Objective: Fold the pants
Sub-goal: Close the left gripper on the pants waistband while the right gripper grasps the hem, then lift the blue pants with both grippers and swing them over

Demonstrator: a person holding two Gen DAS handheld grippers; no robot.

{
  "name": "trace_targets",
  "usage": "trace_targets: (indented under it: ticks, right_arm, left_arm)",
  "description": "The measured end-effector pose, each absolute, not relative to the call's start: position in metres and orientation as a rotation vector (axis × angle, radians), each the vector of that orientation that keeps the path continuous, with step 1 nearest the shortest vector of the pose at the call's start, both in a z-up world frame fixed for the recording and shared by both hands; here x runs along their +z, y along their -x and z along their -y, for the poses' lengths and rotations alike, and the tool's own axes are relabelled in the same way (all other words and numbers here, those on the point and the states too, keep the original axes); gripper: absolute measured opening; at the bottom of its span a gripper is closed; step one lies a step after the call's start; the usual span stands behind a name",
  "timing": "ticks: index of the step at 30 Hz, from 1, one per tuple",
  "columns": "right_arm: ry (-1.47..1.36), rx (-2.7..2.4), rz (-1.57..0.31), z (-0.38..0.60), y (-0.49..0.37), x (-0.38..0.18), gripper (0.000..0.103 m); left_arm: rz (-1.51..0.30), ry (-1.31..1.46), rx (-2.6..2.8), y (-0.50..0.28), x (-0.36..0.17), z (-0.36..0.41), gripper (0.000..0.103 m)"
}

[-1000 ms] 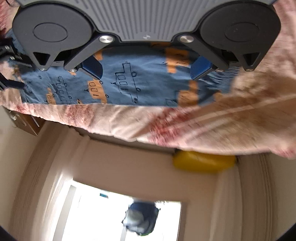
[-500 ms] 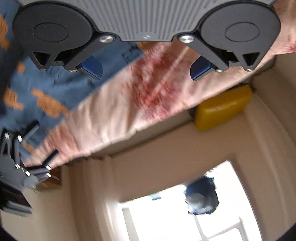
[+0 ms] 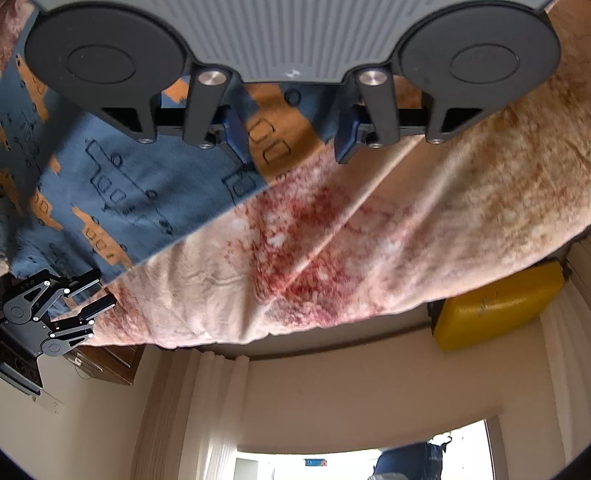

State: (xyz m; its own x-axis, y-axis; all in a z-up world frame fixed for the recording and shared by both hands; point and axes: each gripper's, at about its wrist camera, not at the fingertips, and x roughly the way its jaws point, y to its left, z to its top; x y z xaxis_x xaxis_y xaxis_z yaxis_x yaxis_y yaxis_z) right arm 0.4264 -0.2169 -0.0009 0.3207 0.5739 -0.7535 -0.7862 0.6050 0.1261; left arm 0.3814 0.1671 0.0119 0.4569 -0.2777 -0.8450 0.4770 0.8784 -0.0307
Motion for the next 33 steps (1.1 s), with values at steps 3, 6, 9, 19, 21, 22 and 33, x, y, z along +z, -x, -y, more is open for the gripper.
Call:
trace_targets:
  ticks: [3,6,9,19,21,22,33]
  right_arm:
    - [0.344,0.919,-0.881,0.216,-0.421,-0.002,0.039]
    - [0.384,0.914,-0.887,0.212,-0.415,-0.003,0.024]
    - [0.418,0.891,-0.864,0.208,-0.407,-0.003,0.003]
    - [0.539,0.659,-0.607,0.190,-0.399,0.038,0.000]
    - [0.555,0.608,-0.547,0.182,-0.410,0.045,0.000]
    - [0.550,0.591,-0.542,0.178,-0.418,0.046,0.000]
    - [0.548,0.519,-0.666,0.146,-0.484,-0.020,0.000]
  left_arm:
    - [-1.021,-0.230,-0.413,-0.382,0.008,-0.170,0.038]
    - [-1.001,-0.211,-0.381,-0.376,0.011,-0.168,0.016]
    - [-0.949,-0.310,-0.340,-0.362,0.017,-0.155,0.004]
    - [-0.664,-0.284,-0.126,-0.347,0.062,-0.143,0.001]
    - [-0.637,-0.267,-0.086,-0.355,0.066,-0.144,0.001]
    - [-0.643,-0.262,-0.068,-0.361,0.065,-0.145,0.001]
    - [-0.757,-0.246,0.014,-0.400,0.018,-0.157,0.002]
